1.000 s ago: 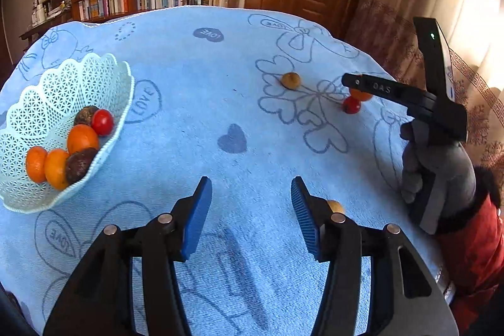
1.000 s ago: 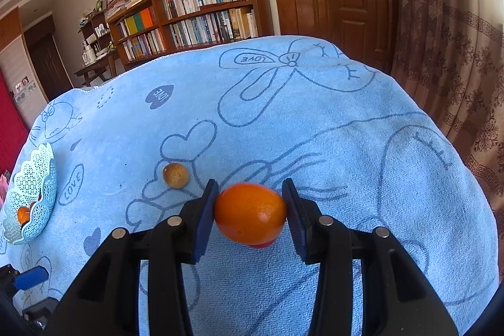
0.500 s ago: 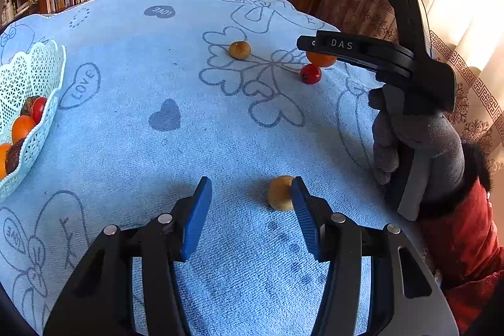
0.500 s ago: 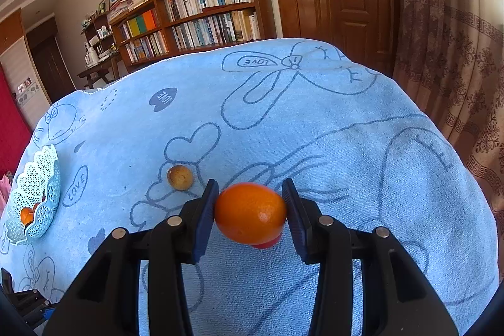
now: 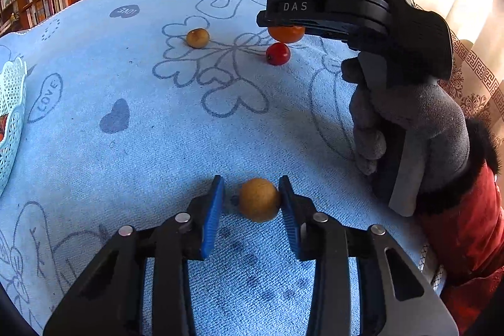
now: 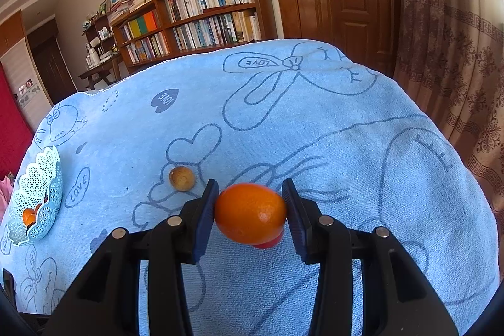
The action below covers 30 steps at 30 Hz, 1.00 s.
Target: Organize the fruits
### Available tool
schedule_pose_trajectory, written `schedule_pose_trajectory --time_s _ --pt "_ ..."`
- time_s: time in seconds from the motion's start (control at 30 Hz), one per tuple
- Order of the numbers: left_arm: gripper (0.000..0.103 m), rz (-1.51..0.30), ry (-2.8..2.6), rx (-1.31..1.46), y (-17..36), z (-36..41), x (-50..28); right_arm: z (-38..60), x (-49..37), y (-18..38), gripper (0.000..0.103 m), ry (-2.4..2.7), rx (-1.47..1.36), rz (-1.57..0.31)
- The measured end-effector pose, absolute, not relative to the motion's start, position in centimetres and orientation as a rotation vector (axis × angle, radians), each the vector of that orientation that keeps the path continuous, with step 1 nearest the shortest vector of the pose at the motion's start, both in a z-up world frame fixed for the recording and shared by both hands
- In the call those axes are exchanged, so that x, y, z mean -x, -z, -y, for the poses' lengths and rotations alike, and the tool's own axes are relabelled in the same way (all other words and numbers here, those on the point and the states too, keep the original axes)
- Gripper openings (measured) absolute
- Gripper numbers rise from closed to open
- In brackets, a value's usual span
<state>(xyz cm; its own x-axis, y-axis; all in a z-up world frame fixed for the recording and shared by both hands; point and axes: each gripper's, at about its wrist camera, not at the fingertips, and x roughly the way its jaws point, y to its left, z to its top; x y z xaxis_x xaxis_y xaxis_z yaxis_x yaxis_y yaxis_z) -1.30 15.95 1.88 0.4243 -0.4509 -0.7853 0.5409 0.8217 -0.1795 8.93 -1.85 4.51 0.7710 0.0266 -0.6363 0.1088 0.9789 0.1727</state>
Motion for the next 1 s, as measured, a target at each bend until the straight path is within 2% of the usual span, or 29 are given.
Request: schedule_pose_trajectory --time_s 0.37,1.0 --pt "0.025 -0.887 0.562 -0.059 -3.5 -18.2 0.9 1.7 -8.9 -4.6 0.042 0.044 -0.204 -0.690" --pt "0.025 -0.700 0.082 0.059 -8.9 -34.2 -2.0 1.2 -9.1 -4.1 0.042 0.052 -0.190 -0.703"
